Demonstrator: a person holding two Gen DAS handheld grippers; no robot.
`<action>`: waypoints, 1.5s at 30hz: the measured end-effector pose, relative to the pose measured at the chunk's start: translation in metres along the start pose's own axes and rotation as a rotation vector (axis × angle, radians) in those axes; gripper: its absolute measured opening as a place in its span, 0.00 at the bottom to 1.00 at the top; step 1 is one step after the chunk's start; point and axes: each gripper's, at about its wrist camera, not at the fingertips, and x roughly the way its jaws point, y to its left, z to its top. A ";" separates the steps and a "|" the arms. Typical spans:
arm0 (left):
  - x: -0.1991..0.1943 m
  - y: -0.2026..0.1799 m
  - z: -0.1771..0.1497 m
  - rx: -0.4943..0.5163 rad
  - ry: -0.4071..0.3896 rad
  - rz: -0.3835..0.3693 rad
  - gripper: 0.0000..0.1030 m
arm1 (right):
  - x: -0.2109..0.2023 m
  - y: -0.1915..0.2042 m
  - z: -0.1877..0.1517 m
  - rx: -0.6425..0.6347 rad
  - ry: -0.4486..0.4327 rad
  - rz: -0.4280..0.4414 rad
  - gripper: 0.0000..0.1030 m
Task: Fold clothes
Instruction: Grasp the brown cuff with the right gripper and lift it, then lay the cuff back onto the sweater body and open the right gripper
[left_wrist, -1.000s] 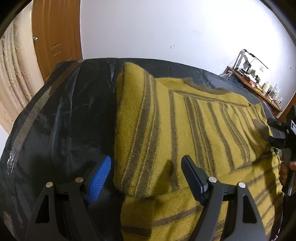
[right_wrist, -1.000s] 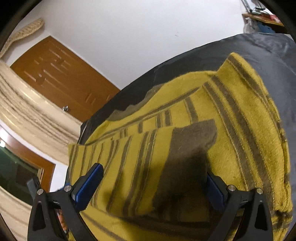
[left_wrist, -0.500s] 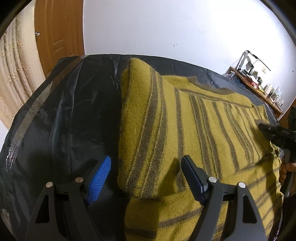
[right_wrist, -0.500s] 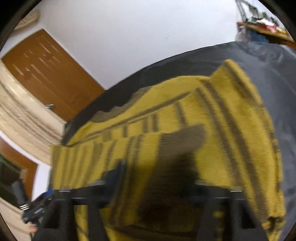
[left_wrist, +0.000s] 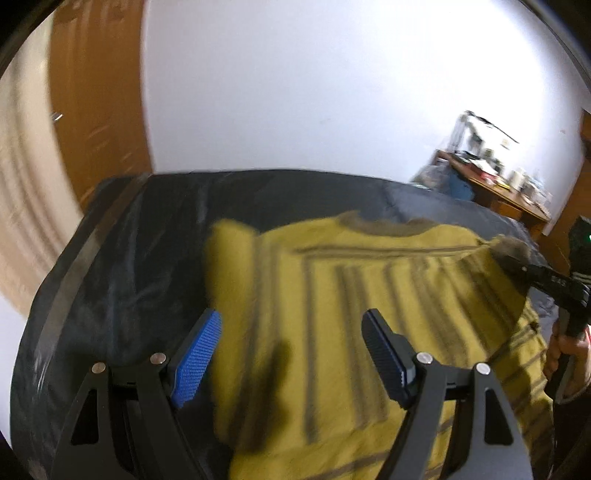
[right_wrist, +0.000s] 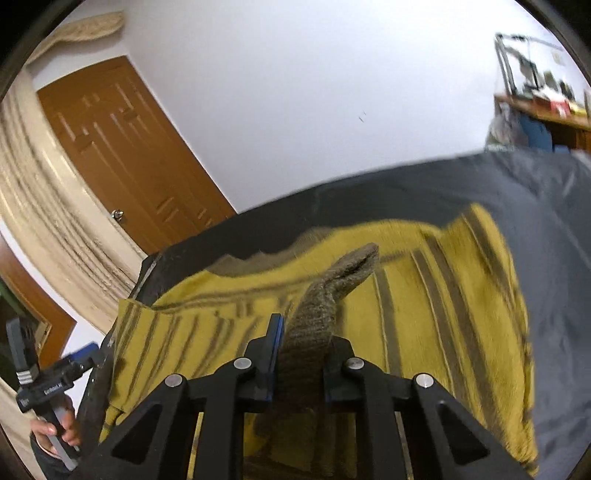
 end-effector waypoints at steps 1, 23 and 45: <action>0.005 -0.003 0.004 0.009 0.010 -0.020 0.79 | -0.002 0.004 0.004 -0.012 -0.013 -0.004 0.18; 0.075 0.055 0.003 -0.080 0.129 0.392 0.79 | -0.027 -0.063 -0.010 0.072 -0.010 -0.308 0.23; 0.067 -0.014 0.006 0.027 0.115 0.019 0.79 | -0.032 -0.001 -0.037 -0.173 0.033 -0.270 0.74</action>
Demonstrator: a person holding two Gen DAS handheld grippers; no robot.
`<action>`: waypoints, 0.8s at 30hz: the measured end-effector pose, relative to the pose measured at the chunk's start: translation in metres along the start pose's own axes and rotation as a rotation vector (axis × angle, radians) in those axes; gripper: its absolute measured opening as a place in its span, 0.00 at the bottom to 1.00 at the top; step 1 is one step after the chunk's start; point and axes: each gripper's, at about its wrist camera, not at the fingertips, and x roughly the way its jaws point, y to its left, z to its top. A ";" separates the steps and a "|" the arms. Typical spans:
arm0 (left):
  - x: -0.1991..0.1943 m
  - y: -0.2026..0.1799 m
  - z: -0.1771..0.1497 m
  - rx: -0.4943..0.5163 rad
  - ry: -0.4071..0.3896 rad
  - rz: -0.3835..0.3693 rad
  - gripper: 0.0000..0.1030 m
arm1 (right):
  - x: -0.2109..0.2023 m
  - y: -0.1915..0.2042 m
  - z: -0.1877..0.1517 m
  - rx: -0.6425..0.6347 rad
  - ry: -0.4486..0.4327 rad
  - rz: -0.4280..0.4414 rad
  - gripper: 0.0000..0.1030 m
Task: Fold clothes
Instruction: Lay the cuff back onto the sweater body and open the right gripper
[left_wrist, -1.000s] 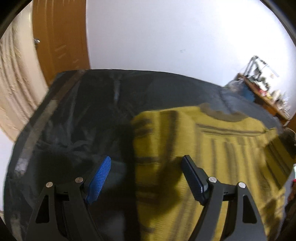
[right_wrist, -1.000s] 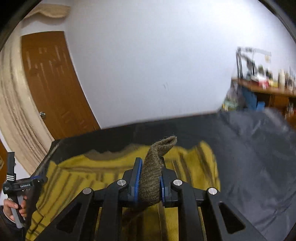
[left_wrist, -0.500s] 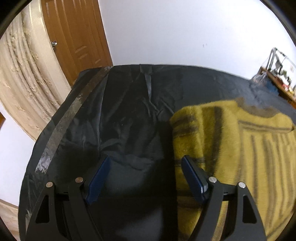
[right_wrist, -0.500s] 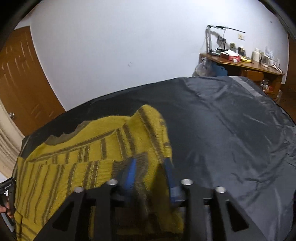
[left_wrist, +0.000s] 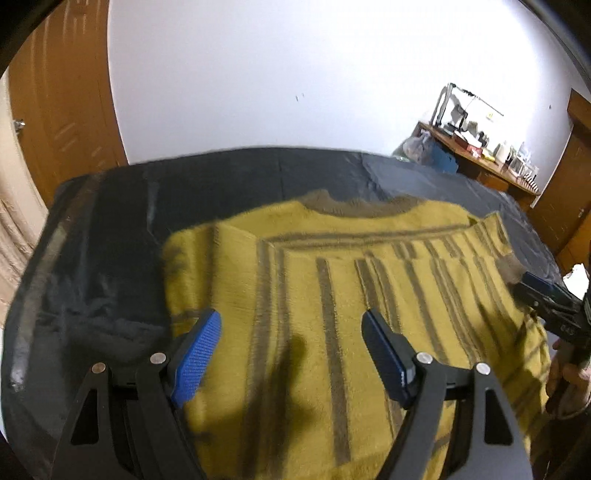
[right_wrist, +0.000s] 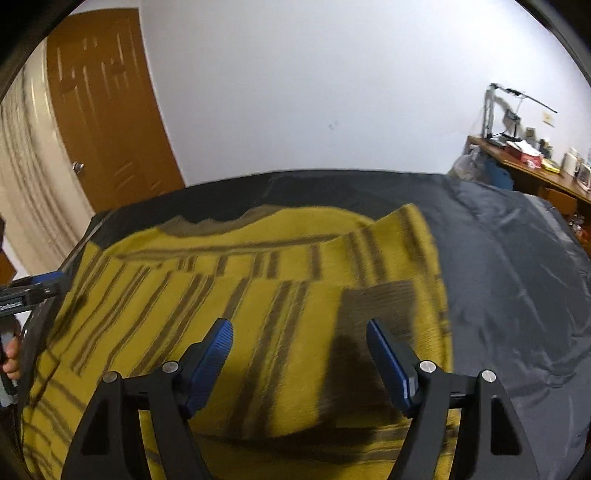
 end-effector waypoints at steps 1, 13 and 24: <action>0.009 0.004 0.001 -0.008 0.012 0.038 0.79 | 0.002 0.002 -0.002 -0.006 0.010 0.004 0.74; 0.041 0.059 0.001 -0.171 0.066 0.150 0.81 | 0.029 0.006 -0.016 -0.098 0.084 -0.064 0.75; -0.002 0.050 0.016 -0.187 -0.044 -0.138 0.81 | 0.022 -0.002 -0.011 -0.027 0.055 -0.045 0.75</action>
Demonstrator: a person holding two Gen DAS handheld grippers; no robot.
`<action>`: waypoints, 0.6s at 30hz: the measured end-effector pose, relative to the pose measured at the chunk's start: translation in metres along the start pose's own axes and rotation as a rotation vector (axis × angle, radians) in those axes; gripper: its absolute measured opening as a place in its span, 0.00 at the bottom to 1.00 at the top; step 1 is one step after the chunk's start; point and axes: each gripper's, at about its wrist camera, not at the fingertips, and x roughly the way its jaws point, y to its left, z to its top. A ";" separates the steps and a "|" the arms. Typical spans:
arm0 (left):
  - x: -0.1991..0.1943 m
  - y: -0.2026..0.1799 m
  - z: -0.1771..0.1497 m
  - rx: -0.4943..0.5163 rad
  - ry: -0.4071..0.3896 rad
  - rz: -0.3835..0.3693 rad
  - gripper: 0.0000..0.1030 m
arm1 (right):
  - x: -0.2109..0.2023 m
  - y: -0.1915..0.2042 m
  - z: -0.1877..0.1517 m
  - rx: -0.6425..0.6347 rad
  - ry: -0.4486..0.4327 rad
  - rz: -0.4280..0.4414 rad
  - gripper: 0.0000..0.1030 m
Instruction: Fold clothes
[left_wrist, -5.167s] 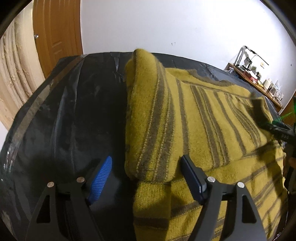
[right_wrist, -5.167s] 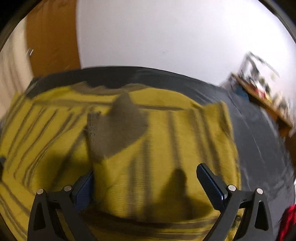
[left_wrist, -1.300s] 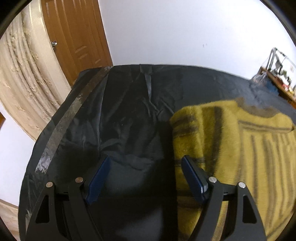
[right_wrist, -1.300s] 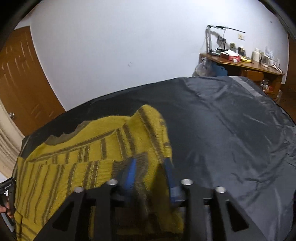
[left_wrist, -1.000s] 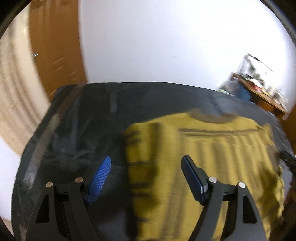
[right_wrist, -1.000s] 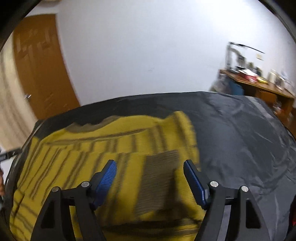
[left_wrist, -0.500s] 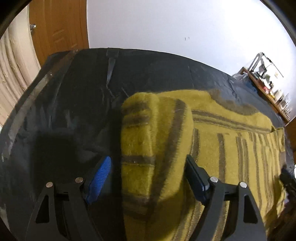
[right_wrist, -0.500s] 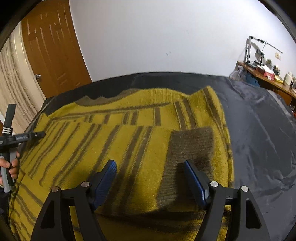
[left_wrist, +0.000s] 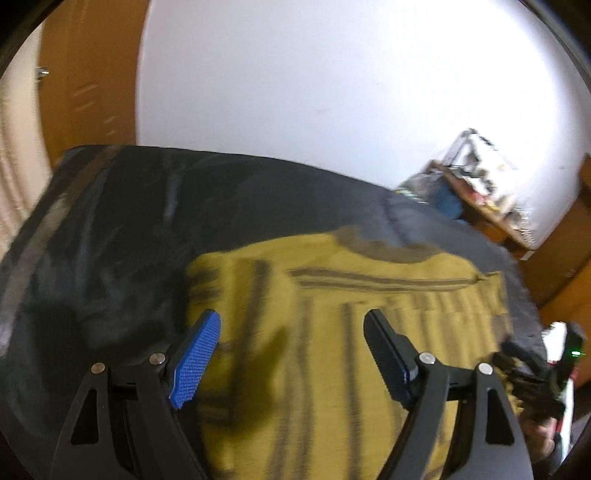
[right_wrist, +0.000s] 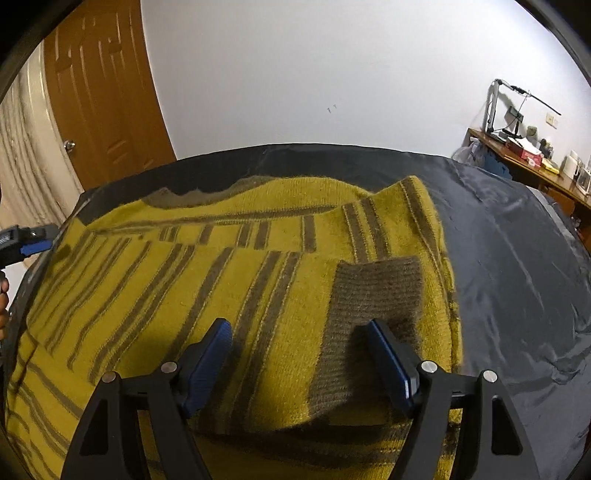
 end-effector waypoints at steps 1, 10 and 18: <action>0.003 -0.001 0.001 -0.001 0.007 -0.018 0.81 | 0.001 0.001 0.000 -0.002 0.002 -0.001 0.75; 0.049 -0.003 -0.006 0.044 0.101 0.191 0.81 | 0.010 0.008 -0.004 -0.073 0.026 -0.029 0.77; 0.053 -0.010 -0.013 0.107 0.085 0.260 0.81 | 0.013 0.013 -0.005 -0.099 0.036 -0.041 0.83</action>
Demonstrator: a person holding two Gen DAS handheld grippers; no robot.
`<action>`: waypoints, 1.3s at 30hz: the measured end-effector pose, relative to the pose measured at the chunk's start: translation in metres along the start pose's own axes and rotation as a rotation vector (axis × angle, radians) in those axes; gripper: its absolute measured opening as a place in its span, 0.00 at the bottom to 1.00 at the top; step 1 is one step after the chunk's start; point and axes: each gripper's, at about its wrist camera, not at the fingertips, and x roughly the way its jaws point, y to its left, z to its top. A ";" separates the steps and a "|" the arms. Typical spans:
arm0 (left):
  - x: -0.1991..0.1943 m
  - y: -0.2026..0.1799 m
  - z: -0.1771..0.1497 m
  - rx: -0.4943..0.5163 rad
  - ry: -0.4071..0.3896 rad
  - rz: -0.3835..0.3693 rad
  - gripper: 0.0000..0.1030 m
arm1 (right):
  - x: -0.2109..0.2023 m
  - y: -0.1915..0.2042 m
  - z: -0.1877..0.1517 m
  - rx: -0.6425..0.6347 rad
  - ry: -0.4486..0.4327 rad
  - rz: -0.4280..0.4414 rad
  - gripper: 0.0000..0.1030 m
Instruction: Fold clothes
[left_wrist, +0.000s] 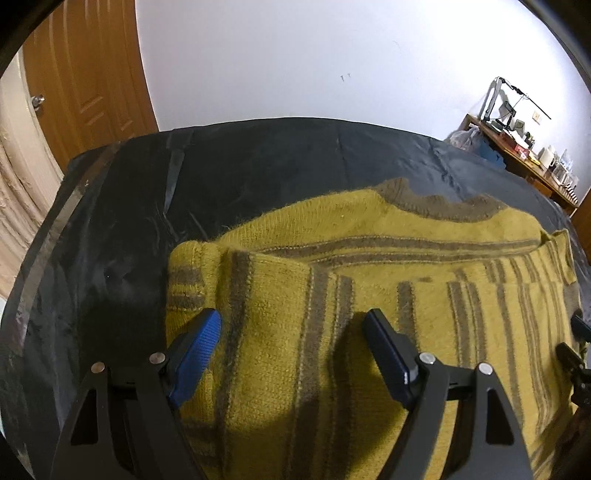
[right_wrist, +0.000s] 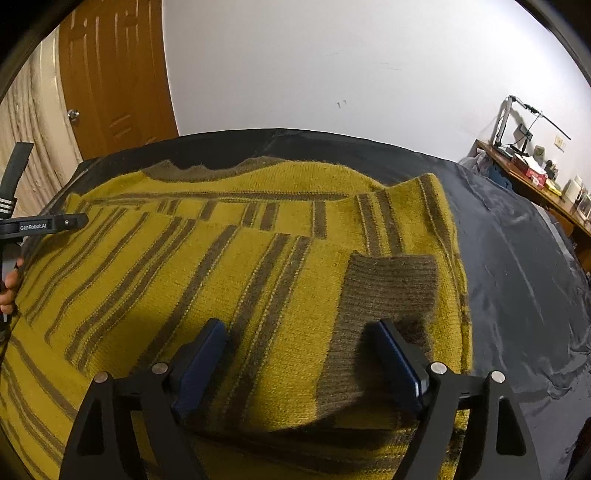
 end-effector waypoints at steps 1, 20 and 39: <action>-0.001 0.000 0.002 -0.003 0.003 0.003 0.81 | 0.000 0.000 0.000 -0.001 0.000 0.000 0.83; -0.120 0.046 -0.112 0.022 0.042 -0.060 0.82 | 0.000 0.002 0.001 -0.005 0.002 -0.003 0.85; -0.149 0.038 -0.217 -0.020 0.115 -0.143 0.82 | 0.000 0.002 0.001 -0.003 0.001 -0.002 0.85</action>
